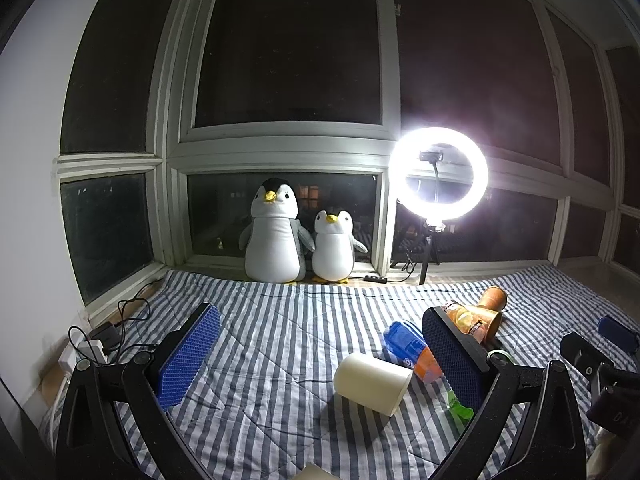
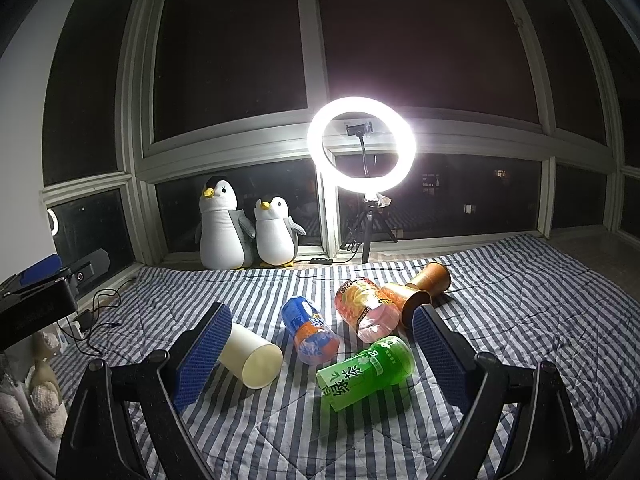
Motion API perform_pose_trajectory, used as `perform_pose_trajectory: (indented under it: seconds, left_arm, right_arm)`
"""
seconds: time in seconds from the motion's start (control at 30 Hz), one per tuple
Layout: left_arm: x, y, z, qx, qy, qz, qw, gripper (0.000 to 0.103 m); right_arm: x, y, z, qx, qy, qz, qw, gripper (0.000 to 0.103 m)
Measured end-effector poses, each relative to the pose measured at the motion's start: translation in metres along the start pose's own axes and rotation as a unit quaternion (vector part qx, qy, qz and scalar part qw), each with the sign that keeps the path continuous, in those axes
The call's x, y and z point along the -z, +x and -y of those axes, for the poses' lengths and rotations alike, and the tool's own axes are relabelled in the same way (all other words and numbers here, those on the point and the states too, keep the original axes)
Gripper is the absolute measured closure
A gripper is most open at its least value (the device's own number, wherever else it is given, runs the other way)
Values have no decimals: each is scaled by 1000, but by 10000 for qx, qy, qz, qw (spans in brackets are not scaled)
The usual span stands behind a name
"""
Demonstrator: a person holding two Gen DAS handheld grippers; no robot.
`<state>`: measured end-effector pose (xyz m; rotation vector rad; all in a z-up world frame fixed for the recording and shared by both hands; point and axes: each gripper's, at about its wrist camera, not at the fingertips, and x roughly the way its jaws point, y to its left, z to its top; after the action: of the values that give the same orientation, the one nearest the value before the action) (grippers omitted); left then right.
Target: Flip cup upside down
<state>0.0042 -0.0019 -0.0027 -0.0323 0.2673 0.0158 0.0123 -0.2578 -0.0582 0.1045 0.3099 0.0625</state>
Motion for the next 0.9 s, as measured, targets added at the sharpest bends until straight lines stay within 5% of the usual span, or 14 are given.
perform_pose_trajectory:
  seconds: [0.9]
  left_arm:
    - [0, 4, 4, 61, 27, -43, 10000, 1]
  right_arm:
    - [0, 0, 4, 15, 12, 8, 10000, 13]
